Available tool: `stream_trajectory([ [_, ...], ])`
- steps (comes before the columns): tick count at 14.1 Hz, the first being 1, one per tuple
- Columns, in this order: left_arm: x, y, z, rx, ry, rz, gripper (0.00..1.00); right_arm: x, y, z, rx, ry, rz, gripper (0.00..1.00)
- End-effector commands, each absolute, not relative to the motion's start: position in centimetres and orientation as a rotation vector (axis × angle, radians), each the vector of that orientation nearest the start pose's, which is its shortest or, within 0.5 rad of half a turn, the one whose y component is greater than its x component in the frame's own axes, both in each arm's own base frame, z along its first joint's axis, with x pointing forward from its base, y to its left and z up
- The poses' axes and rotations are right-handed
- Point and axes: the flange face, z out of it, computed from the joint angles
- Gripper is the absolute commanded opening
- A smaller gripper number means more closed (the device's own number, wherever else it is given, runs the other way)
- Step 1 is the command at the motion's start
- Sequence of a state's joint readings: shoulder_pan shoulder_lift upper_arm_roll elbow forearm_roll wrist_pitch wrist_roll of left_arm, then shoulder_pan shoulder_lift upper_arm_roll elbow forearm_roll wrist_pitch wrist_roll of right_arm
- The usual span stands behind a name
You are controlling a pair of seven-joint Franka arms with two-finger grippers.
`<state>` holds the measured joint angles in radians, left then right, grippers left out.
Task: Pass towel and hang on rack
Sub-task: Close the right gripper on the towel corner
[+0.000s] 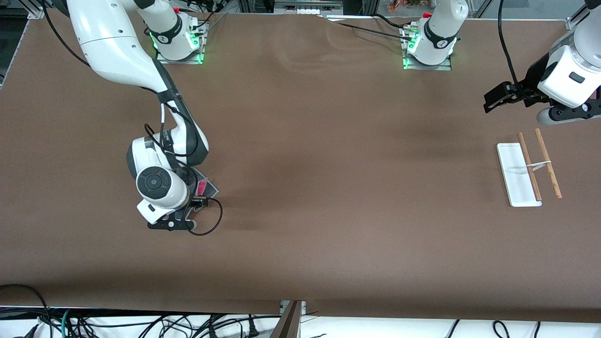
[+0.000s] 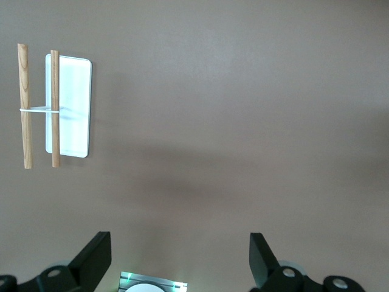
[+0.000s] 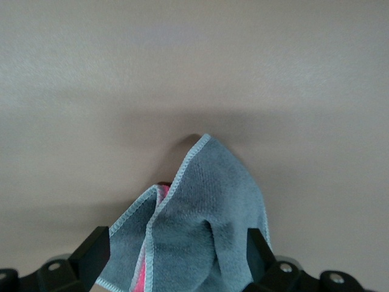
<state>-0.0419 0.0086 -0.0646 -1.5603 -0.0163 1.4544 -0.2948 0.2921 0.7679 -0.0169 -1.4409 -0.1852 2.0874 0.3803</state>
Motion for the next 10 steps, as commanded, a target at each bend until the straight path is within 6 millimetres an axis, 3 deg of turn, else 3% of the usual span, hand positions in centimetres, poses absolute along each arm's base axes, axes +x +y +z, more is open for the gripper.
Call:
stream_trajectory([
  [1, 54.46, -6.28, 62.14, -3.142, -0.288, 0.171, 1.00, 68.13, 19.58, 20.77, -3.384, -0.019, 0.095, 0.97],
  [5, 54.45, -6.39, 62.14, -3.144, -0.286, 0.172, 1.00, 67.80, 19.35, 20.89, -3.412, -0.036, 0.144, 0.67],
  [8, 54.46, -6.31, 62.14, -3.151, -0.288, 0.175, 1.00, 67.55, 19.18, 20.93, -3.421, -0.030, 0.182, 0.64],
  [10, 54.48, -6.14, 62.14, -3.151, -0.293, 0.175, 1.00, 67.73, 19.23, 21.33, -3.421, -0.030, 0.175, 0.70],
])
